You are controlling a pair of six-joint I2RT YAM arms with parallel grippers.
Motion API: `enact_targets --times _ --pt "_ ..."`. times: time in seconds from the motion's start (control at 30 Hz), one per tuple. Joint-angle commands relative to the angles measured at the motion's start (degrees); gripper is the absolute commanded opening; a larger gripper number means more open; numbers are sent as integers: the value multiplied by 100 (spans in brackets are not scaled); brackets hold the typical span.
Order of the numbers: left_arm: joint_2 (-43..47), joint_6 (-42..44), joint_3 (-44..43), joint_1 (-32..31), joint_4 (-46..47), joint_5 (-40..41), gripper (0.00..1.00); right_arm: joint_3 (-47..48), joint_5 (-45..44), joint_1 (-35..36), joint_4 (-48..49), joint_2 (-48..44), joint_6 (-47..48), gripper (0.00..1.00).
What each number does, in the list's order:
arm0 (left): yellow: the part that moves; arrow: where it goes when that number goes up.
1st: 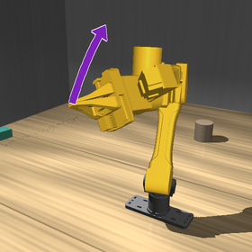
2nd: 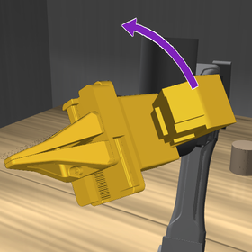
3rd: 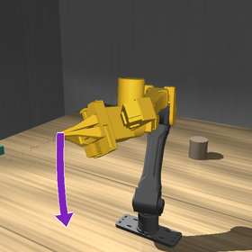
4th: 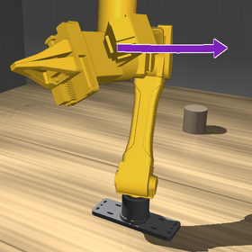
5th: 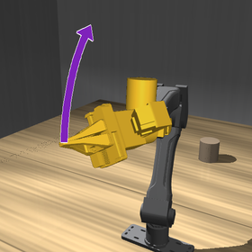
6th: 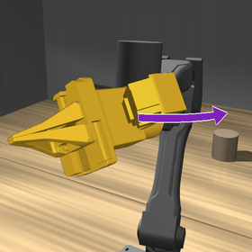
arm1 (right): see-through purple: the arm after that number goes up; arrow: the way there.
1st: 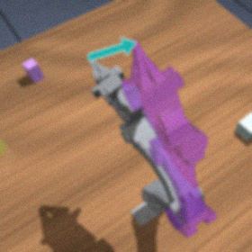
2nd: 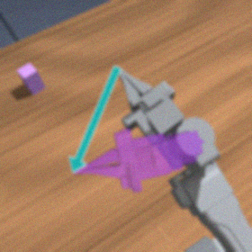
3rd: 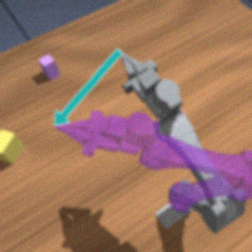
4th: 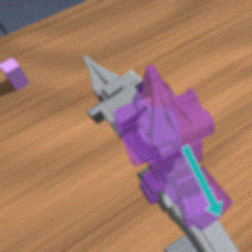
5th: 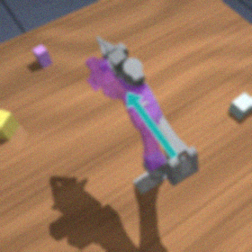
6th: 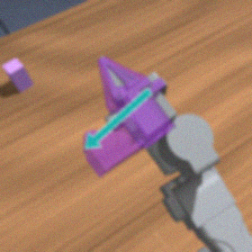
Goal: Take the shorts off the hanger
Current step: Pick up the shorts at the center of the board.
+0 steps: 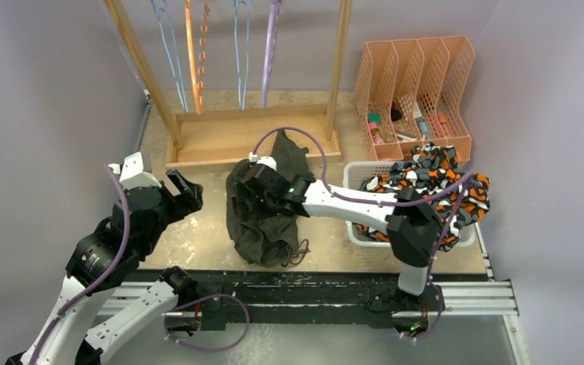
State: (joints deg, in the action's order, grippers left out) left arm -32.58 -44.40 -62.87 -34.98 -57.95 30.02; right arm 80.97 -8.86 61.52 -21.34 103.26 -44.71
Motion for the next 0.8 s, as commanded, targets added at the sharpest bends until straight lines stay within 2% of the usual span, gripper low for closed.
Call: enact_targets --times 0.0,0.07,0.17,0.27,0.37,0.47,0.53,0.57,0.6,0.77 --pt "-152 -20 -102 24 180 202 80 674 -1051 97 -744 602 338 100" --pt "-159 -22 -135 21 147 234 80 816 -1304 104 -984 1011 333 100" --pt "-83 -66 -77 24 180 275 80 625 -987 107 -609 1634 821 99" --pt "-47 -79 -33 18 216 276 80 502 -1243 216 -668 2046 793 97" --pt "-69 -92 -32 23 207 259 80 143 -1791 306 -890 2055 509 76" --pt "-114 -114 27 18 278 225 80 -541 -1939 314 -704 1756 243 52" --pt "-183 -104 83 18 366 163 80 -992 -1957 318 -544 1402 38 27" --pt "-218 -99 99 18 403 129 80 -1221 -1945 317 -459 1188 -76 5" --pt "-262 -93 130 18 438 82 80 -1396 -1948 317 -435 927 -223 0" --pt "-475 -271 377 19 661 -105 80 -1890 -2091 335 -288 -638 -500 0"
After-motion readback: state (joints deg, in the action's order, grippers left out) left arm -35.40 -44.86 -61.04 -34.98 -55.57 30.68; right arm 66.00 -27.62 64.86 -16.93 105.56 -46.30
